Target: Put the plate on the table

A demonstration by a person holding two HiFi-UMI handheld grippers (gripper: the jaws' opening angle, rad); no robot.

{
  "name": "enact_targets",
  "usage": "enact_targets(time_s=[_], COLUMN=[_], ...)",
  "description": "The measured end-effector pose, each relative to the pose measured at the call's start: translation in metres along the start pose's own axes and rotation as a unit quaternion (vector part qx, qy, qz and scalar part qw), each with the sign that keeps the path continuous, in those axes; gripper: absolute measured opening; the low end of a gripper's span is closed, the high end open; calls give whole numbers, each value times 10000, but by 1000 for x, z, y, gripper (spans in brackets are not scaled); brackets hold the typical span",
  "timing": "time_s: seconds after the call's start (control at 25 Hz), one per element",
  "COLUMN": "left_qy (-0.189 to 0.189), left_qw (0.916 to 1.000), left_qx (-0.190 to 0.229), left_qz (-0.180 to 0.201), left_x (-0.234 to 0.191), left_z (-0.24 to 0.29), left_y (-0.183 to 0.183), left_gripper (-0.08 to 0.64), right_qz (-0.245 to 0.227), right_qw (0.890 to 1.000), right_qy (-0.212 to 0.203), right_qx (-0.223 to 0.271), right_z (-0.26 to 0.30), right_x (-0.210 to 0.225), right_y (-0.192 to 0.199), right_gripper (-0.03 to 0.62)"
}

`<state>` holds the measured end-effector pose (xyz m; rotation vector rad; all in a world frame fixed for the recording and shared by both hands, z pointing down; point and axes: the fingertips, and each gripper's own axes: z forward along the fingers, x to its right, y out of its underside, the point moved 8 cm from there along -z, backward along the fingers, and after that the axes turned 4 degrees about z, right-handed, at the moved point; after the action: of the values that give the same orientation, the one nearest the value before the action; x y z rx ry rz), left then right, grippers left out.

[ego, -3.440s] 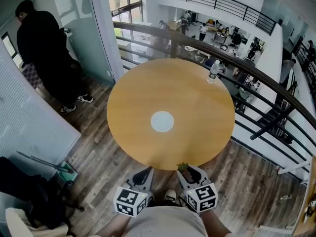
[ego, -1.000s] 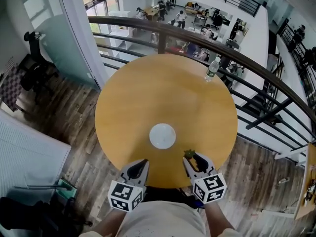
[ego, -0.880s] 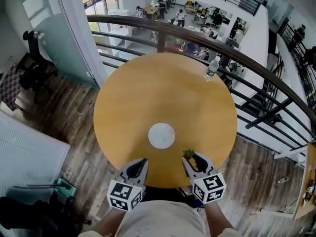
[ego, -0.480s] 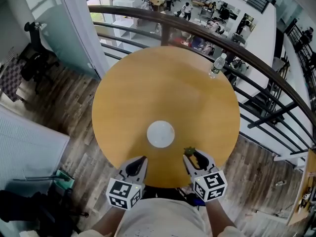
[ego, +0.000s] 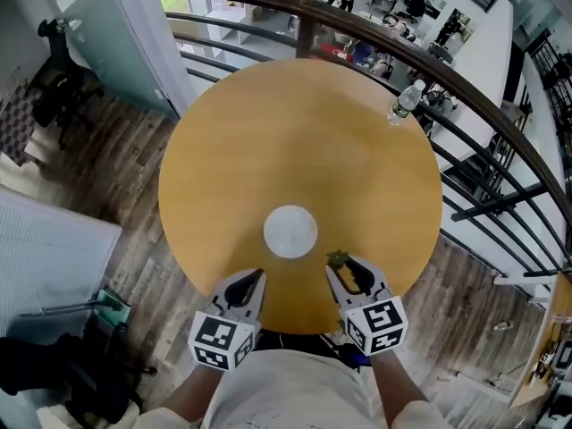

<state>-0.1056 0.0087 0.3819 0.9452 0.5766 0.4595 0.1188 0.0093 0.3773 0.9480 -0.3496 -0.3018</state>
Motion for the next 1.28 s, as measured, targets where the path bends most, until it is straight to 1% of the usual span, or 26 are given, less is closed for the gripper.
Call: enact_targets(time_s=[0.24, 0.4, 0.64, 0.84, 1.0, 1.28], left_qy=[16, -7, -26, -33, -67, -95], left_qw=[10000, 10000, 9999, 9996, 9994, 9994], left_qx=[-38, -96, -145, -218, -278, -340], left_qz=[-66, -11, -75, -147, -179, -69], left_x=[-8, -11, -15, -18, -21, -28], left_z=[18, 29, 39, 42, 44, 47], left_y=[4, 5, 18, 30, 36, 45], left_gripper=[23, 23, 23, 23, 23, 23], right_qz=[-34, 14, -17, -143, -89, -93], right_qw=[9999, 9997, 9993, 9981, 9972, 9962], right_qy=[-21, -57, -119, -195, -261, -234], right_qx=[-166, -228, -345, -563, -696, -838], right_z=[26, 41, 63, 86, 103, 127], right_x=[7, 12, 16, 15, 15, 17], right_y=[3, 6, 17, 32, 43, 57], right_gripper=[153, 153, 153, 153, 153, 153])
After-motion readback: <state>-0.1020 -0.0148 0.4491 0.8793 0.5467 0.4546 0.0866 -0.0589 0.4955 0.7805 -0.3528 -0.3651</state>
